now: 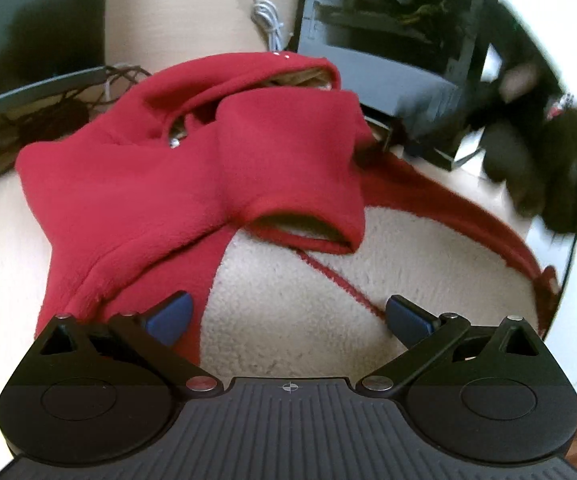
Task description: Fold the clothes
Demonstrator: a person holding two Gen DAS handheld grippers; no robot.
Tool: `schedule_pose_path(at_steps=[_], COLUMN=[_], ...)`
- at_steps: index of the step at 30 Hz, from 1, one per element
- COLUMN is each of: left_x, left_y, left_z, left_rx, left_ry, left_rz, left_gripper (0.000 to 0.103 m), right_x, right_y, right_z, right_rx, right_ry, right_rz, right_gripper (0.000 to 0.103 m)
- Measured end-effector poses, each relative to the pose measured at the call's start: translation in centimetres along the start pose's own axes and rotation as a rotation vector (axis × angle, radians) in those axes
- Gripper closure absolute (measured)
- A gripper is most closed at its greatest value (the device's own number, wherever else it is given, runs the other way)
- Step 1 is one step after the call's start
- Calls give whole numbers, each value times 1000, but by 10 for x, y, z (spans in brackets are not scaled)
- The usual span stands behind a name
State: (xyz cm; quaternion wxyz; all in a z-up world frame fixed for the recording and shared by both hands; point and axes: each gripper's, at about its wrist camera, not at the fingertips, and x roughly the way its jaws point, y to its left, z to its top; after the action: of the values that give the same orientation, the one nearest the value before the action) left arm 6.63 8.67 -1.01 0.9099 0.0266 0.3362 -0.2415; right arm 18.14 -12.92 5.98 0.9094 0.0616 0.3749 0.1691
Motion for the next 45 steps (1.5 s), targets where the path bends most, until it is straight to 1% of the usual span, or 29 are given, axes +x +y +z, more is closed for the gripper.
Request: schedule_pose_path(at_steps=[1,2,3,5,7,8,10,11,12,15,17,19,20,24,26,28,29,30,31,32,33,35,37,40,41,42,43,44,45], left_x=[-1,-2,-5,-10,-12,-10,-4,-2,-2,-3,-3,0,2,6,9,10,10,9,7,5,3,-9,-26,-60,-69,-77,-80,-79,-79], left_y=[-2,-4,-6,-11,-14,-15,-17,-18,-19,-17,-16,-18,-19,-18,-18,-18,-18,-17,-18,-19,-21,-27,-31,-31,-30,-27,-25,-24,-23], left_z=[2,4,6,11,13,12,4,1,0,-1,-1,1,2,8,12,13,12,11,10,9,8,5,-2,-17,-20,-21,-19,-14,-9], left_rx=[-18,-36,-56,-102,-138,-135,-86,-64,-61,-79,-80,-71,-69,-76,-70,-58,-58,-60,-58,-53,-49,-5,37,64,62,51,48,49,50], left_ry=[0,-1,-17,-67,-72,-55,-13,-5,-6,-8,-6,6,12,35,40,38,31,24,23,26,29,56,84,113,115,111,100,86,71], left_rz=[12,24,23,19,34,33,66,99,117,114,115,123,129,140,142,143,141,139,143,151,159,165,168,171,182,198,217,237,257], left_gripper=[0,0,0,0,0,0,0,0,0,0,0,0,0,0,0,0,0,0,0,0,0,0,0,0,0,0,0,0,0], right_x=[-7,-6,2,35,81,97,116,124,119,95,91,111,125,139,105,69,50,38,30,23,21,24,37,55,55,56,54,50,42], right_y=[-4,-13,-22,-36,-46,-47,-37,-32,-26,-9,5,13,9,-17,-16,-2,11,22,32,42,52,74,90,112,114,115,114,112,102], right_z=[16,33,47,68,87,97,129,145,161,187,183,179,175,139,105,64,40,12,-11,-32,-50,-75,-89,-109,-113,-110,-103,-94,-82], right_rx=[17,58,106,210,268,266,192,158,136,99,20,-18,3,94,-56,-293,-437,-568,-655,-727,-777,-860,-909,-979,-981,-973,-949,-915,-840], right_ry=[-45,-58,-44,41,186,199,100,41,-65,-358,-449,-382,-312,-199,-220,-210,-186,-159,-129,-86,-50,2,10,15,-24,-55,-99,-142,-181], right_rz=[43,103,156,218,258,249,212,202,239,452,478,417,374,207,178,144,134,136,147,169,199,243,222,190,180,156,107,62,32], right_gripper=[0,0,0,0,0,0,2,7,8,6,0,0,0,0,0,0,1,4,6,12,19,24,24,24,23,37,58,71,71])
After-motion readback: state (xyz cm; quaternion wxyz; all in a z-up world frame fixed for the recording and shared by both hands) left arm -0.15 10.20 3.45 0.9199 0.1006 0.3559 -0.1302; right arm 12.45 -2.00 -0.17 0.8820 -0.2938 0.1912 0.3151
